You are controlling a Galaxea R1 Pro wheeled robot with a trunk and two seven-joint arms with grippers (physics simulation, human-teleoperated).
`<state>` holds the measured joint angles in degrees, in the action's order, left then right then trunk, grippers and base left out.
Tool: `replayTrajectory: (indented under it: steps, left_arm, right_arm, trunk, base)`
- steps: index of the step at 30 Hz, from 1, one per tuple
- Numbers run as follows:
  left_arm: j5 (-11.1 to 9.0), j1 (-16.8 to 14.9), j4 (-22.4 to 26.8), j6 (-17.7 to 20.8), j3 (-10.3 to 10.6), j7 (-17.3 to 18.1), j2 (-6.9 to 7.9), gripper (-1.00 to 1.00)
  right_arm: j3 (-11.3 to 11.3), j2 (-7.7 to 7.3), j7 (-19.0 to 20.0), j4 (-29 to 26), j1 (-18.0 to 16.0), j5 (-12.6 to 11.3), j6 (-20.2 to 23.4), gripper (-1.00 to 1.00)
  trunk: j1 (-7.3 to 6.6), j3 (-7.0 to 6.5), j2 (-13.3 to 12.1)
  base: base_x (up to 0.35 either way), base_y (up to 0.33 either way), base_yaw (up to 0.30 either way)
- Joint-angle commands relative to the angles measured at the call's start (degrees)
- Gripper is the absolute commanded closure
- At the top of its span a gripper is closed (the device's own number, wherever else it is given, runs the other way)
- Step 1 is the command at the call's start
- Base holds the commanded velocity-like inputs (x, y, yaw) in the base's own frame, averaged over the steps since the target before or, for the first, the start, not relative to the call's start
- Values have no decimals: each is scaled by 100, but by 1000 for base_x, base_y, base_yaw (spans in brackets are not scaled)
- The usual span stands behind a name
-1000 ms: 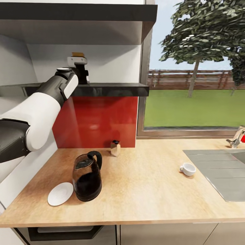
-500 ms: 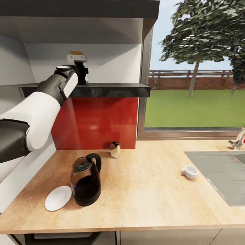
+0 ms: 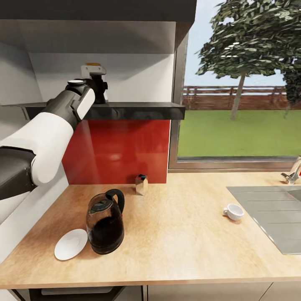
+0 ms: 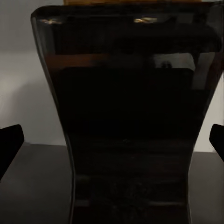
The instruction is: Set up a coffee station on the kitchen countertop: keep the coffee maker on the countertop, move the bottle of coffee from the kitchen shelf to the counter next to the coffee maker, place a paper coffee filter on top of the coffee maker, put the saucer next to the coffee maker with the coffee cup on the saucer, and place the electric kettle next to the coffee maker.
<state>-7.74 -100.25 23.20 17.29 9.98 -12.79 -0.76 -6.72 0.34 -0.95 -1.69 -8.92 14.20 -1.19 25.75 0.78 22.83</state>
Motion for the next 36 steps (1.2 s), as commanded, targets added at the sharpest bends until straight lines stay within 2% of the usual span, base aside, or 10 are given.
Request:
replayTrajectory:
  steps: [1,23,24,36]
  left_arm:
    - [-61,-2,28,27,48,-44,5,-100]
    - [-38,13,71,25,57,-34,4,-100]
    - [-35,13,71,28,57,-34,8,100]
    - [-43,14,71,38,68,-36,6,100]
  right_arm:
    - [-49,1,-10,3,-4,56,-13,-100]
    - [-49,1,-10,3,4,56,-13,-100]
    - [-49,1,-10,3,4,56,-13,-100]
    - [-49,1,-10,3,8,56,-13,-100]
  trunk:
    - [3,8,8]
    - [3,8,8]
    - [3,8,8]
    - [3,8,8]
  base:
    - [0,0,0]
    - [42,0,0]
    - [0,0,0]
    - [0,0,0]
